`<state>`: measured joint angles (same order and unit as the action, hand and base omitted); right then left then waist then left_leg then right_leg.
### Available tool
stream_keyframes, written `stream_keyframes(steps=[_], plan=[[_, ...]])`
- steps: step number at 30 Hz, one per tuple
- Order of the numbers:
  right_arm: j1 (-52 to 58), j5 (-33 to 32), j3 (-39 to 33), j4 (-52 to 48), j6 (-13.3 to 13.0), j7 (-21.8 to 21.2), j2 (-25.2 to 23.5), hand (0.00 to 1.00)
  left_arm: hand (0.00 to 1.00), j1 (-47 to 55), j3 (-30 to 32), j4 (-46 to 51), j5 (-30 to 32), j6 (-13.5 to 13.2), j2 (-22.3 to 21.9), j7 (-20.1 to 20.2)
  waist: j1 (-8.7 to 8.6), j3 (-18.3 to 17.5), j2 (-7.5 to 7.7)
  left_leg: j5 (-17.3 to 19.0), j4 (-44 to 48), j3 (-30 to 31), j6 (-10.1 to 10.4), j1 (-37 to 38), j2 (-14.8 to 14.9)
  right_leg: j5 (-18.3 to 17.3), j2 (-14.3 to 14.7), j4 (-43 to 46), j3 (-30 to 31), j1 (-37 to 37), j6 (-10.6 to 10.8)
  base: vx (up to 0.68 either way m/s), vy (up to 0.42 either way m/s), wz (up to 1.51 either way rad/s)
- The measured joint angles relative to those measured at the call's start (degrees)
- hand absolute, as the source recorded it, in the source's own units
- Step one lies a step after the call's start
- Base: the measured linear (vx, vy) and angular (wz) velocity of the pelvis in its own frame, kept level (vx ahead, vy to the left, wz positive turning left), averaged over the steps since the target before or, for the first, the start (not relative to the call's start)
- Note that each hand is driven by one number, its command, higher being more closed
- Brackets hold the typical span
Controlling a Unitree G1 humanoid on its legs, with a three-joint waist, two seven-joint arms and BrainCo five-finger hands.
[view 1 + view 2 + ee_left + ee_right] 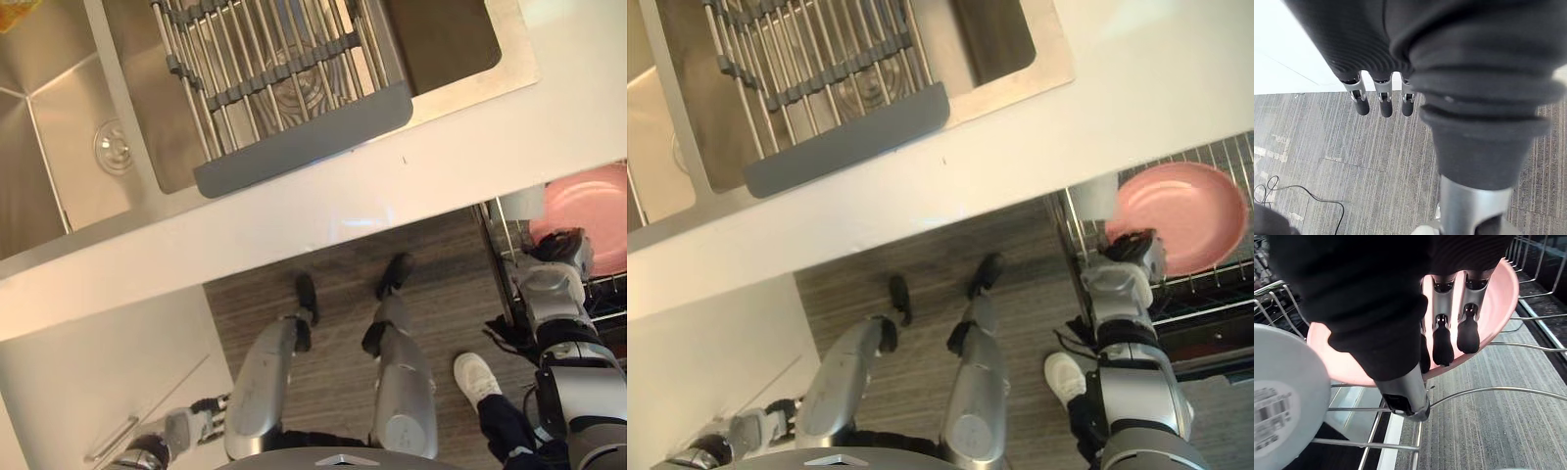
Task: Walk over to the sink, pick up the cup, carry it to the dishwasher, place the cup inside the dishwasher, then close the dishwasher door
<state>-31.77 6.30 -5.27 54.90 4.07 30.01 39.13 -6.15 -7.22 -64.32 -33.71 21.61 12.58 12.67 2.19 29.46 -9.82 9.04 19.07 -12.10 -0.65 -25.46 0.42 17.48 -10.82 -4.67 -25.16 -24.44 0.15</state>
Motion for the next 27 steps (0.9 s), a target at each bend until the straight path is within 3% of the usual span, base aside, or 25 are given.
stream_keyframes(steps=[9, 14, 16, 19, 21, 22, 24, 25, 27], plan=[[4.98, -3.99, -4.06, -10.41, 0.91, 1.54, -4.16, 0.00, 0.00, -0.90, 0.95, -0.07, -3.53, 9.31, 0.50, -4.00, -1.95, 0.19, 0.29, 0.67, -0.06, -1.01, 1.06, 5.96, 1.47, -4.60, 0.07, 5.86, 3.25, 2.59, 0.59, 0.01, 0.034, -0.10], [13.15, -6.29, -12.00, -22.84, 0.69, 4.07, -9.45, 0.00, 0.00, 1.58, 4.00, 2.70, -3.67, 11.31, 1.45, -6.19, -3.42, 0.77, 2.13, 1.86, -0.37, -2.23, 1.23, 12.05, 2.97, -5.59, 1.36, 5.92, 3.83, 7.91, 1.01, 0.06, 0.004, -0.15], [17.44, -6.61, -16.17, -28.85, -0.55, 5.34, -11.06, 0.00, 0.00, 3.07, 4.97, 3.73, -3.66, 11.65, 1.59, -6.30, -4.40, 0.60, 2.50, 2.13, -1.03, -2.42, 1.20, 15.00, 3.28, -5.98, 1.76, 5.93, 3.88, 10.57, 0.97, 0.08, 0.017, -0.14], [23.00, -7.10, -23.46, -36.85, -3.12, 5.99, -14.37, 0.00, 0.00, 6.53, 6.81, 4.21, -3.54, 11.70, 2.09, -6.30, -5.96, -1.56, 5.07, 2.72, -3.13, -4.17, 1.57, 19.48, 3.80, -7.20, 2.39, 5.97, 4.41, 13.72, 1.28, 0.11, 0.023, -0.24], [26.53, -7.16, -27.57, -40.99, -4.58, 6.13, -15.70, 0.00, 0.00, 8.54, 7.84, 4.05, -2.95, 11.75, 2.10, -6.25, -6.27, -4.14, 6.45, 3.14, -4.21, -5.68, 2.01, 22.38, 4.39, -7.69, 3.27, 5.94, 5.71, 15.30, 1.55, 0.16, 0.016, -0.36], [29.44, -8.98, -31.11, -44.39, -6.60, 5.88, -16.42, 0.00, 0.00, 10.10, 9.66, 3.75, -0.43, 11.96, 2.07, -6.17, -7.41, -6.98, 7.36, 3.30, -4.30, -8.20, 2.24, 24.81, 5.18, -8.54, 3.87, 5.95, 6.18, 16.87, 1.77, 0.16, 0.021, -0.30], [31.14, -10.27, -33.09, -45.26, -7.93, 5.57, -16.52, 0.00, 0.00, 10.70, 10.23, 3.06, 1.22, 11.99, 1.95, -6.15, -7.83, -8.63, 7.75, 3.23, -4.43, -9.61, 2.34, 26.63, 5.41, -8.91, 4.24, 5.96, 7.17, 17.78, 1.85, 0.15, 0.020, -0.35], [32.26, -14.62, -36.04, -45.03, -11.11, 4.61, -17.12, 0.00, 0.00, 11.70, 12.10, 2.90, 4.70, 11.37, 1.37, -6.15, -8.70, -9.75, 8.29, 3.22, -4.18, -11.91, 2.34, 29.12, 5.72, -9.36, 4.64, 5.96, 8.44, 19.33, 2.03, 0.11, 0.017, -0.47], [34.00, -17.96, -38.98, -44.82, -13.30, 3.09, -18.61, 0.00, 0.00, 12.08, 12.75, 2.90, 7.20, 10.43, 1.04, -6.31, -9.26, -10.69, 8.33, 3.23, -4.20, -13.65, 2.33, 30.40, 5.99, -9.65, 4.96, 5.95, 9.28, 19.83, 2.01, 0.06, 0.005, -0.41]])
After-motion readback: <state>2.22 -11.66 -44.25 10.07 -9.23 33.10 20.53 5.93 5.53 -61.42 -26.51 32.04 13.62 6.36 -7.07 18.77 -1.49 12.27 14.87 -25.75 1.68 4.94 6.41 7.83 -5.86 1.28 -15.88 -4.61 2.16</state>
